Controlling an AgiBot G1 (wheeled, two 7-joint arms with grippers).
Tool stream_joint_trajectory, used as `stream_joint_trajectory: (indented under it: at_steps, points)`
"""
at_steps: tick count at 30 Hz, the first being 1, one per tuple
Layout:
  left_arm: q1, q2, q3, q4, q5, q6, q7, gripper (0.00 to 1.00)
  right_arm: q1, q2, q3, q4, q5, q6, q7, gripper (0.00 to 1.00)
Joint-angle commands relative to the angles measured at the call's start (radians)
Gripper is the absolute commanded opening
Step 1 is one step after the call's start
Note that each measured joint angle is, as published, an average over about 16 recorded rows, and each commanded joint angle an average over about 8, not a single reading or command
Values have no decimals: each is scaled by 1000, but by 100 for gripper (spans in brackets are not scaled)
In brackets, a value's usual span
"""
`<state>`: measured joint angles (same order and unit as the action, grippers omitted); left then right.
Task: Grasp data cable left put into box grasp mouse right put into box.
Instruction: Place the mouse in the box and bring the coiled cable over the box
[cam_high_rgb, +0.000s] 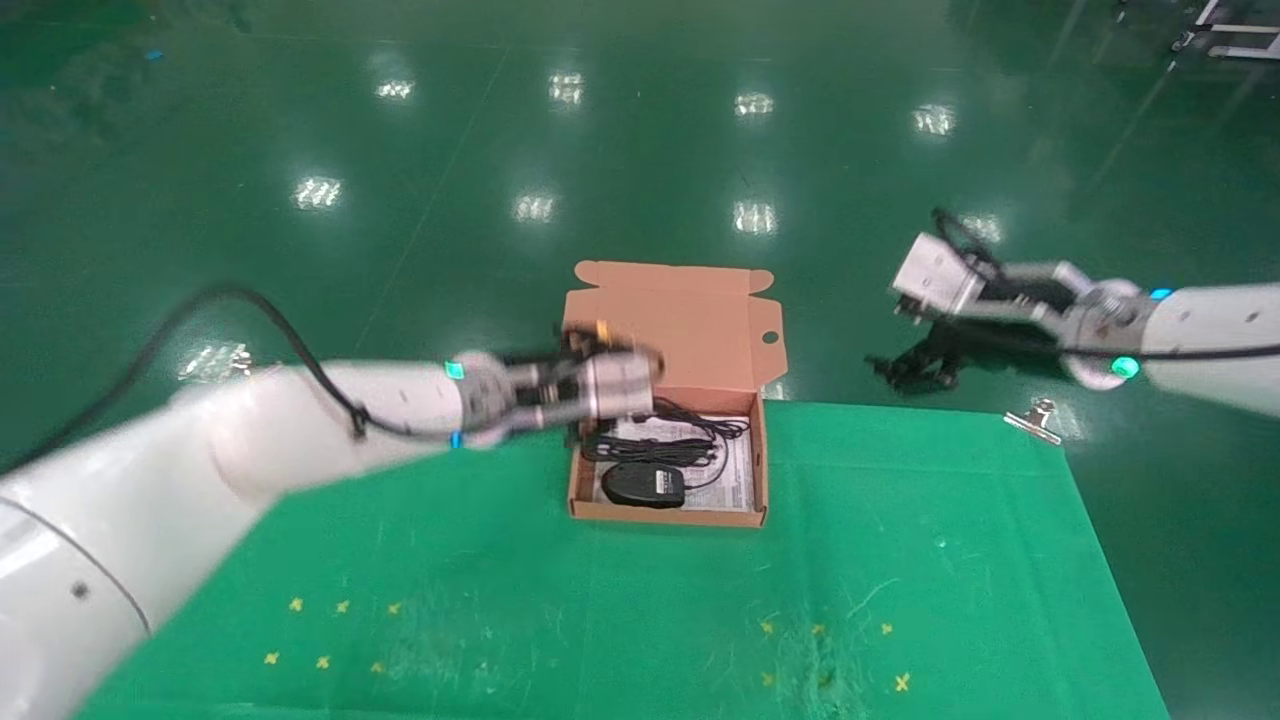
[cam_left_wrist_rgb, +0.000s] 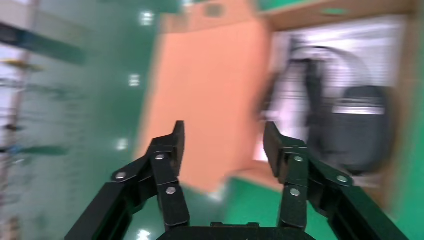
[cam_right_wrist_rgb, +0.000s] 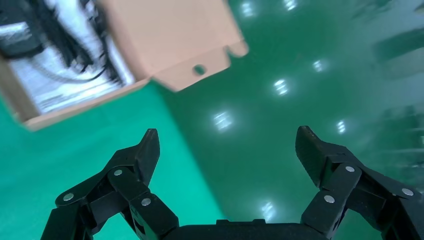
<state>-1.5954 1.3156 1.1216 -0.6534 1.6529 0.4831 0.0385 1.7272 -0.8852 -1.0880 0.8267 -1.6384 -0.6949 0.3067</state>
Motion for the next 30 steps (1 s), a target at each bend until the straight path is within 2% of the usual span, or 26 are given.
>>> stream_joint_trajectory:
  at_steps: [1, 6, 11, 30]
  points:
    - [-24, -15, -10, -6, -4, -10, -11, 100, 14, 6, 3, 8, -6, 2, 2, 100]
    - [-82, -40, -30, 8, 0, -43, -26, 100, 59, 18, -13, 27, -52, -14, -11, 100]
    - [-97, -60, -52, 8, -11, -45, -31, 100, 69, 25, -13, 42, -61, -38, -21, 100]
    - [91, -260, -297, -188, -292, 279, -92, 100, -151, 102, 239, 171, 237, -274, -52, 100]
